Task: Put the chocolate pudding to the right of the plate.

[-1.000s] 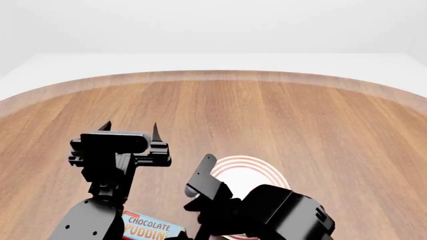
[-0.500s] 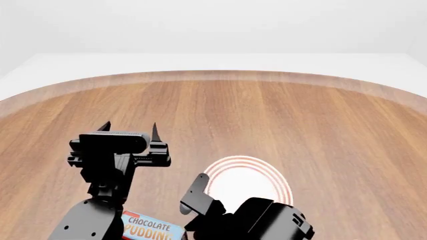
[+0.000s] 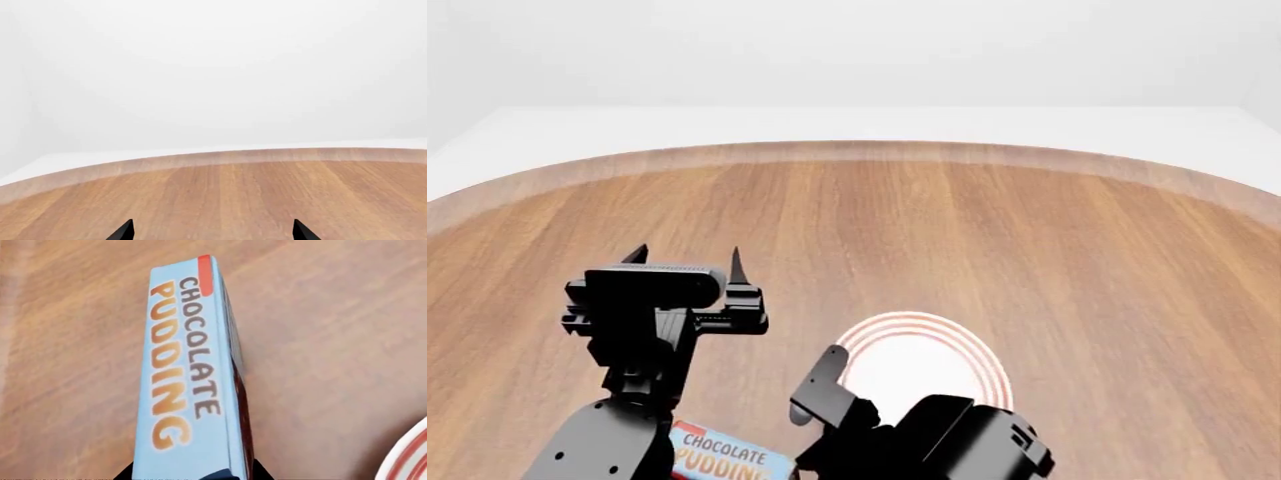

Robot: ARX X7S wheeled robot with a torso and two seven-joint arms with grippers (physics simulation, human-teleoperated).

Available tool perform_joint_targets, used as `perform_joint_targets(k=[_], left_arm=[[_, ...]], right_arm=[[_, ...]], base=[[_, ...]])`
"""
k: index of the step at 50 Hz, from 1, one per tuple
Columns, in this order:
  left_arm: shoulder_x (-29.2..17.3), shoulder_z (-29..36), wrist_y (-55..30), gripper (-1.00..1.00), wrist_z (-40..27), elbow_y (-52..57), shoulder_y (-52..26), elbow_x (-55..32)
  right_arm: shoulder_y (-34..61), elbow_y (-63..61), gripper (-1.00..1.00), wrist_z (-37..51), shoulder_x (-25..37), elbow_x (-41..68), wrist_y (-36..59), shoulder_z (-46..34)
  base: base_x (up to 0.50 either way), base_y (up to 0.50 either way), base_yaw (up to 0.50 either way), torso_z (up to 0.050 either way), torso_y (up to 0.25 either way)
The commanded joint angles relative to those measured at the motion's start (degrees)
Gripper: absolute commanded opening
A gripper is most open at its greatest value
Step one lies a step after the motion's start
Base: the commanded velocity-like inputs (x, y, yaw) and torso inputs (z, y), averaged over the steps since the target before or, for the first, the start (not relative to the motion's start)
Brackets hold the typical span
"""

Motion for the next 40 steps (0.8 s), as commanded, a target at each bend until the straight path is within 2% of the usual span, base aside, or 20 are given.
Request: perform_joint_targets(k=[1, 9, 26, 40], left_arm=[[-0.23, 0.15, 0.21, 1.0, -0.28, -0.21, -0.09, -0.26], [-0.4, 0.25, 0.27, 1.0, -0.54, -0.09, -0.01, -0.42], [-0.8, 0.27, 0.52, 1.0, -0.89, -0.2, -0.13, -0.9], [-1.09, 0.34, 0.98, 1.0, -1.1, -0.63, -0.16, -1.24]], right_arm=[[-0.4, -5.93, -1.0, 0.97, 1.37, 0.31, 1.51, 0.21], [-0.23, -14.75, -1.0, 3.73, 3.03, 2.5, 6.64, 2.99], [0.88, -17.27, -1.0, 6.43, 5.09, 3.98, 9.4, 8.68], [2.65, -19.5, -1.0, 12.69, 9.17, 6.0, 15.72, 25.22]], base=[[0.0, 0.0, 0.0, 0.0, 0.0], [0.0, 0.0, 0.0, 0.0, 0.0], [0.0, 0.0, 0.0, 0.0, 0.0], [0.0, 0.0, 0.0, 0.0, 0.0]])
